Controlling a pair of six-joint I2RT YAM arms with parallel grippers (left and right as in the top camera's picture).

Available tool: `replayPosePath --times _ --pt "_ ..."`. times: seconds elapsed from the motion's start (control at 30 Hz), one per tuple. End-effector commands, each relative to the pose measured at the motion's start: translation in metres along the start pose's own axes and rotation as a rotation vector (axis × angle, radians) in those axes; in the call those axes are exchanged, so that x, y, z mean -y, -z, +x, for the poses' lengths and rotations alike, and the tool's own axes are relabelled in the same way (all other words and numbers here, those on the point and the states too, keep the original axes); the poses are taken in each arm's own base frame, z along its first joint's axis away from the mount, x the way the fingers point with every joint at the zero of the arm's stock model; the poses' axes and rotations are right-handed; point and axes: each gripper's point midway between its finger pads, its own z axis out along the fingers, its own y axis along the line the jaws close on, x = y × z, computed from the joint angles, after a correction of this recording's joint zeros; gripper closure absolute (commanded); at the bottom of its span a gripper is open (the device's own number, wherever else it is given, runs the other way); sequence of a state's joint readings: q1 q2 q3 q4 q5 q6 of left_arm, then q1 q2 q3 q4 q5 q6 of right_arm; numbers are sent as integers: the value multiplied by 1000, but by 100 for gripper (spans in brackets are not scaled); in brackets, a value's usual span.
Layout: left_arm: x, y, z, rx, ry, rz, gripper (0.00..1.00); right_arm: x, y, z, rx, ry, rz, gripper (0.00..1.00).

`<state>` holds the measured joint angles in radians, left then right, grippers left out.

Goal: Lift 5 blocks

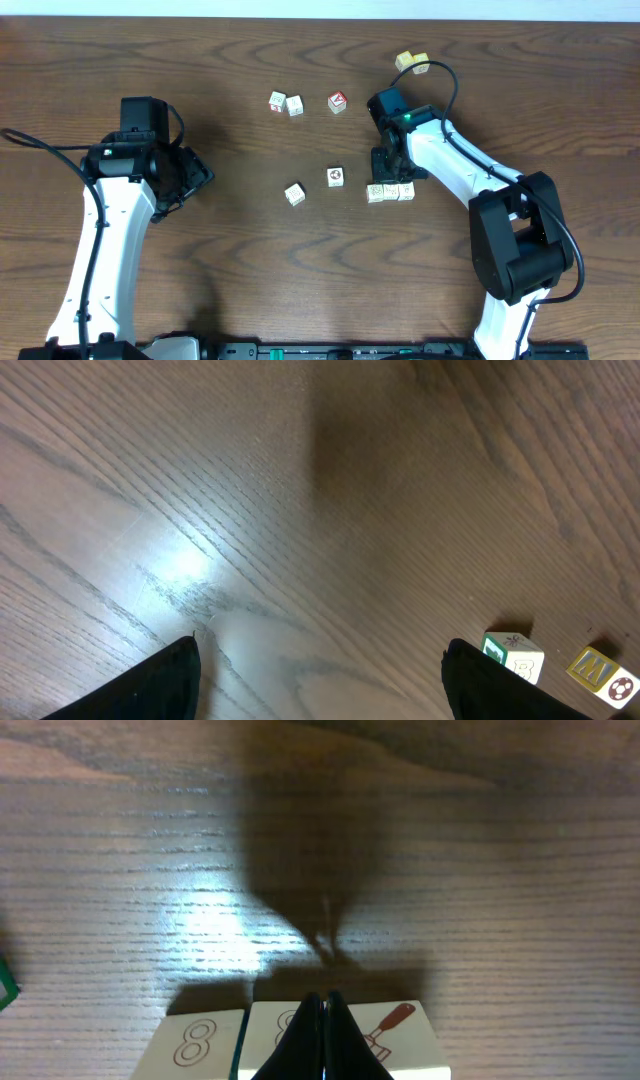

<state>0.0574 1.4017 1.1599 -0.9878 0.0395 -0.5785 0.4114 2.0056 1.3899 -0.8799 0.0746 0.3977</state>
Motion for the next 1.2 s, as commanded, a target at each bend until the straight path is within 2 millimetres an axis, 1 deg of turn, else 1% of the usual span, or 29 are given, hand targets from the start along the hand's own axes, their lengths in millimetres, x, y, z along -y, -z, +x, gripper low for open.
replayPosePath --times 0.0,0.2,0.3,0.43,0.5,0.57,0.8,0.9,1.07,1.17 --pt "1 7 -5 24 -1 10 22 -1 -5 8 -28 23 7 99" --pt "1 7 -5 23 -1 10 22 -4 -5 -1 9 56 -4 99" --pt "1 7 -5 24 -1 10 22 -7 1 -10 33 60 -14 99" --pt "1 7 -5 24 -1 10 22 -12 14 -21 56 60 -28 99" --pt "1 7 -5 23 -1 10 22 -20 19 -24 60 91 -64 99" --pt "1 7 -5 23 -1 10 22 -29 20 -21 47 117 -112 99" --pt "1 7 -5 24 -1 10 22 -38 16 -1 -7 155 -120 99" --pt "1 7 -5 23 -1 10 22 -48 17 2 -2 232 -137 99" --pt "1 7 -5 23 -1 10 22 -62 18 4 6 260 -177 99" --pt "1 7 -5 23 -1 10 22 -73 20 16 -35 272 -228 99"
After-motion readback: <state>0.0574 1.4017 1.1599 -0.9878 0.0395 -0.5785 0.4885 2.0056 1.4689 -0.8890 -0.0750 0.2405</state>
